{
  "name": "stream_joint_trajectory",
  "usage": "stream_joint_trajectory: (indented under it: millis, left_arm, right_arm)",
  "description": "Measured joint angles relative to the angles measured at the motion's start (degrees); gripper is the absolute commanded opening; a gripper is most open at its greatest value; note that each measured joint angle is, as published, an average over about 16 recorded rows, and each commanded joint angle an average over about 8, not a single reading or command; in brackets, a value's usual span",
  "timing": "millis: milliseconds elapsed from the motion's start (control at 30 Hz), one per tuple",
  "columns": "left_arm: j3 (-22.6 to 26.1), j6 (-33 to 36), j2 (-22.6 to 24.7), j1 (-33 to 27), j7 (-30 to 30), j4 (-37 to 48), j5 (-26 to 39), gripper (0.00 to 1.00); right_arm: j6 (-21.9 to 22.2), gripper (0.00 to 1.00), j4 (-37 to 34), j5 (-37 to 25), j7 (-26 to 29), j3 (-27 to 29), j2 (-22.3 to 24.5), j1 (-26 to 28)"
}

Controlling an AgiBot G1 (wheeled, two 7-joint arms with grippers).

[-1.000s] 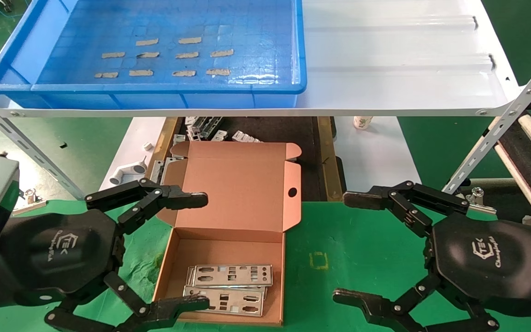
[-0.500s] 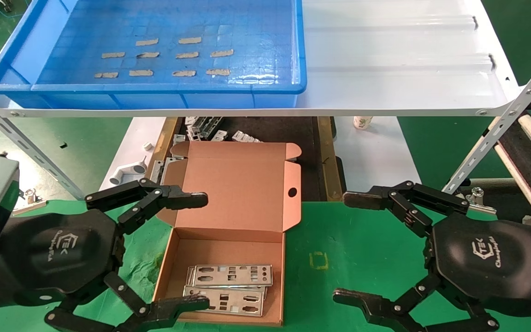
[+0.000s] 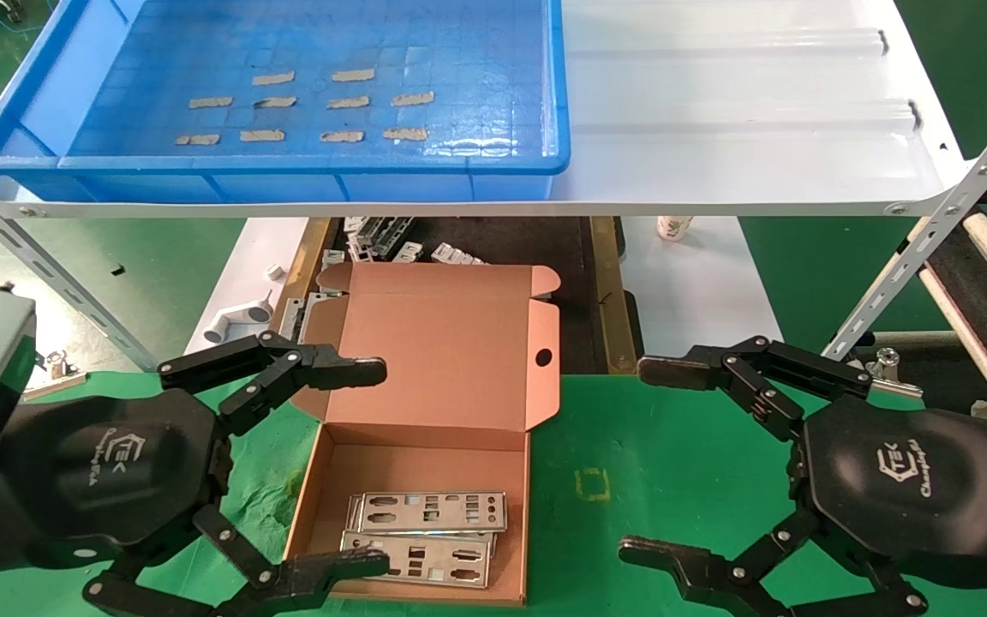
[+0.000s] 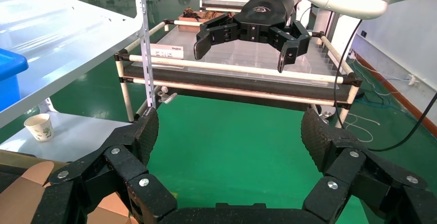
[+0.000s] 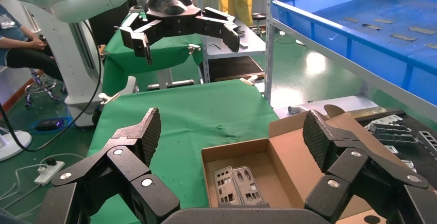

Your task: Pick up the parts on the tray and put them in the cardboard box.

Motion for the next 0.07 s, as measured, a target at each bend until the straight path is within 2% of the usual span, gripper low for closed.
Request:
stream_joint_trajectory:
  millis: [67]
  left_arm:
    - [0.0,0.0,0.0,0.0,0.0,0.0,0.0,1.00]
  right_arm:
    - [0.0,1.00,0.0,0.0,0.0,0.0,0.0,0.0]
